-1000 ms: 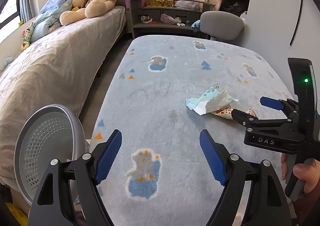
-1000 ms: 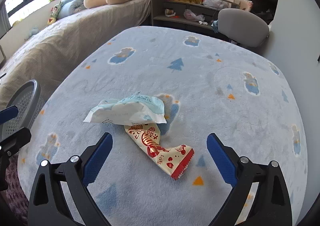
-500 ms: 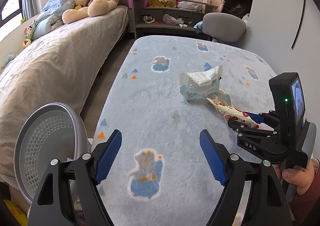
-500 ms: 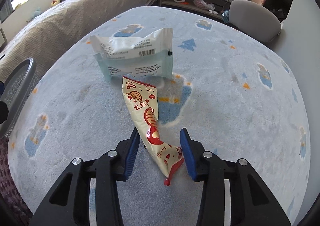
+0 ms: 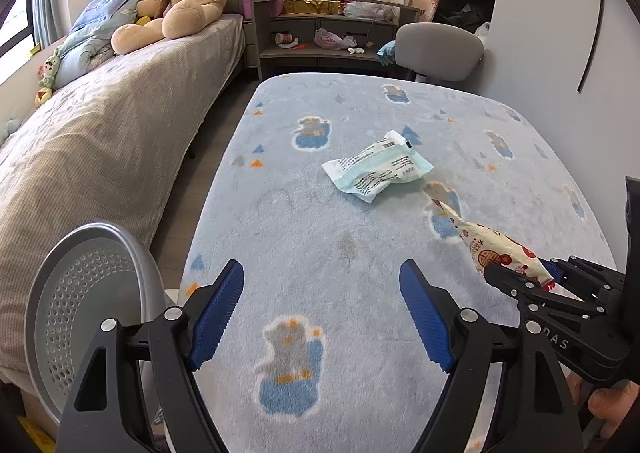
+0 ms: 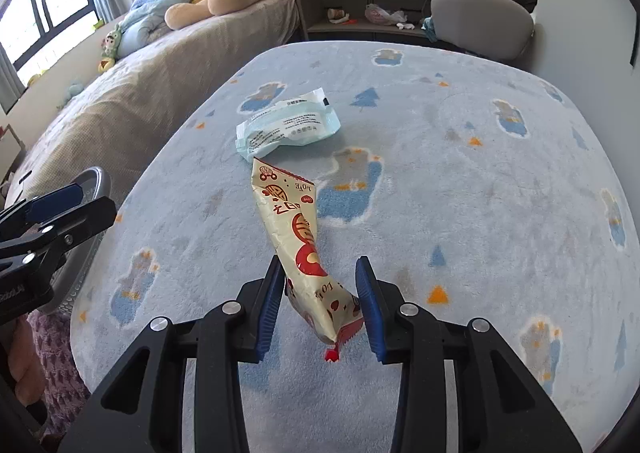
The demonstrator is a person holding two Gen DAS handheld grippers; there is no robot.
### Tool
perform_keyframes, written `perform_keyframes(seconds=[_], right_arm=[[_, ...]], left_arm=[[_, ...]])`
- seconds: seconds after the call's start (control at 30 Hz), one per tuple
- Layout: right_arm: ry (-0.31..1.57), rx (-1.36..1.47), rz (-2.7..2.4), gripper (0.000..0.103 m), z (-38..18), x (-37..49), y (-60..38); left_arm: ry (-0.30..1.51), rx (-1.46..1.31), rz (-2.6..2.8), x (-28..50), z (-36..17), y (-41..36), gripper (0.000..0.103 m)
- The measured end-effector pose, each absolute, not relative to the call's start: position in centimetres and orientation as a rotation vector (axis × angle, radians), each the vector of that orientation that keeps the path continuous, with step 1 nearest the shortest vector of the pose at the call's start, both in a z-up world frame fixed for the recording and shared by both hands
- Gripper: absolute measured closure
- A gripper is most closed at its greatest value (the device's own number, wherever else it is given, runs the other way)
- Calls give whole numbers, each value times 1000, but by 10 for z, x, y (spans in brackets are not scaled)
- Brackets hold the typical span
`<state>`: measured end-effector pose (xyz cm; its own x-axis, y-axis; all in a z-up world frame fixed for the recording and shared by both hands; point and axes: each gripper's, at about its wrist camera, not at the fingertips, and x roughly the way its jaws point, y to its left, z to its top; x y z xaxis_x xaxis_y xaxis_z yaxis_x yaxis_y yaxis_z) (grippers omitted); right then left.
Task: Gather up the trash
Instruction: 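Close the right tool on the red-and-white snack wrapper and lift it, then grasp the white tissue packet with the left tool while the right tool holds the wrapper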
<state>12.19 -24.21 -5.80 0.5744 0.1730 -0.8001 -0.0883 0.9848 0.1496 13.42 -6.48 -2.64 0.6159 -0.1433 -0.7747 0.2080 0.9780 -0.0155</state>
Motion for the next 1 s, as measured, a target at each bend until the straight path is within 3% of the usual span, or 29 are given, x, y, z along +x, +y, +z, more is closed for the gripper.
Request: perform_keyframes(seconds=[0.37, 1.0], right_arm=[[889, 227, -11, 67, -46, 97, -294], [846, 358, -85, 65, -45, 92, -338]], left_arm=[[827, 226, -374, 193, -27, -101, 23], [972, 398, -687, 285, -80, -149, 23]])
